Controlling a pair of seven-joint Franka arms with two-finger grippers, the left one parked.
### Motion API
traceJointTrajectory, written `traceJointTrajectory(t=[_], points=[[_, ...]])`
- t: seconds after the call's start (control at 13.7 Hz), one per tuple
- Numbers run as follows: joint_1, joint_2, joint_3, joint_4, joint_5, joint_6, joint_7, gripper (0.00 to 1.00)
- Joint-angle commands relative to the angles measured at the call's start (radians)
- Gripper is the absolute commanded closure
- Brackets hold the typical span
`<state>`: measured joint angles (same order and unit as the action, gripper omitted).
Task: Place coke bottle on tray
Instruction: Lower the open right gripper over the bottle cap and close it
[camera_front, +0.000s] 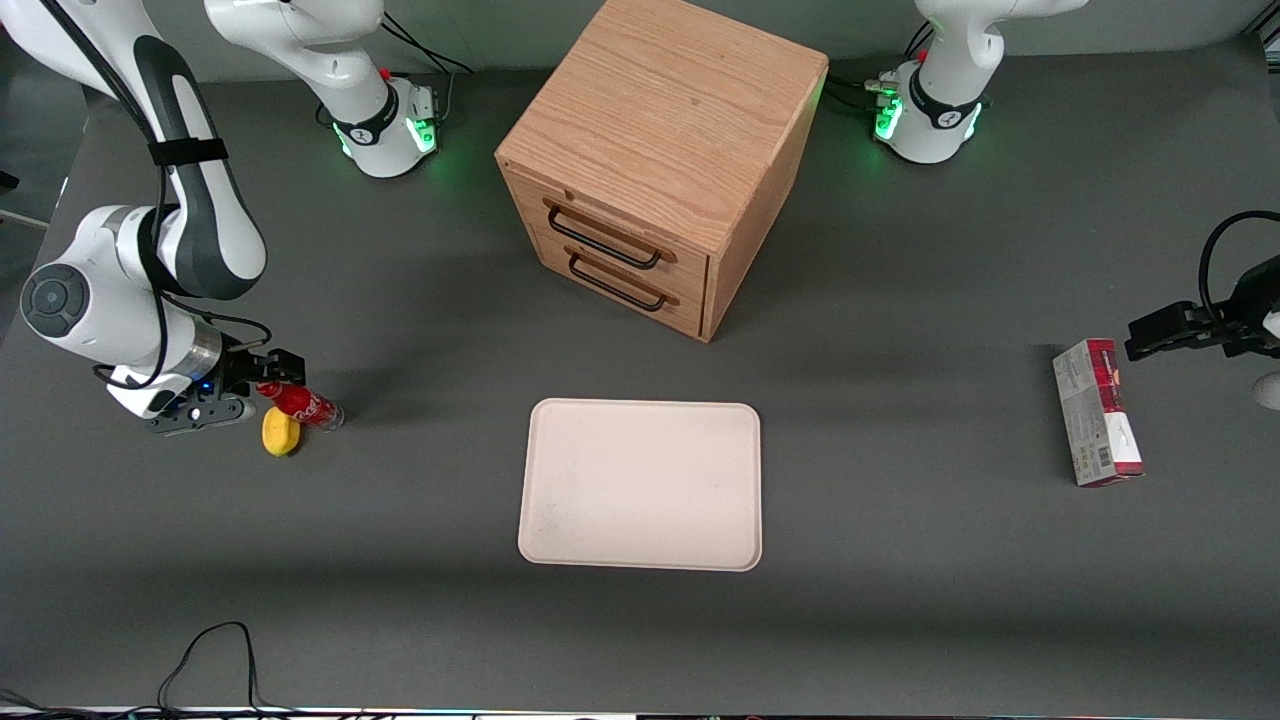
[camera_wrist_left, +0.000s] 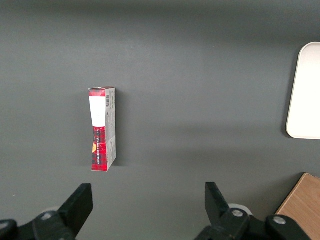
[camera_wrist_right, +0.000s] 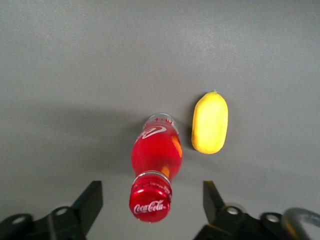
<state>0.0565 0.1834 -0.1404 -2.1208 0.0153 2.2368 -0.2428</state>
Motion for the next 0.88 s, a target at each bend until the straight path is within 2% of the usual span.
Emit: traceJointTrajectory(t=[0.0,0.58,0.8], points=[[0.002,-0.021,-0.005,-0.011,0.003,0.007,-0.021,1.00],[0.002,-0.015,-0.005,0.031,0.003,-0.029,-0.010,1.00],[0.012,-0.008,-0.001,0.166,0.003,-0.197,0.005,1.00]])
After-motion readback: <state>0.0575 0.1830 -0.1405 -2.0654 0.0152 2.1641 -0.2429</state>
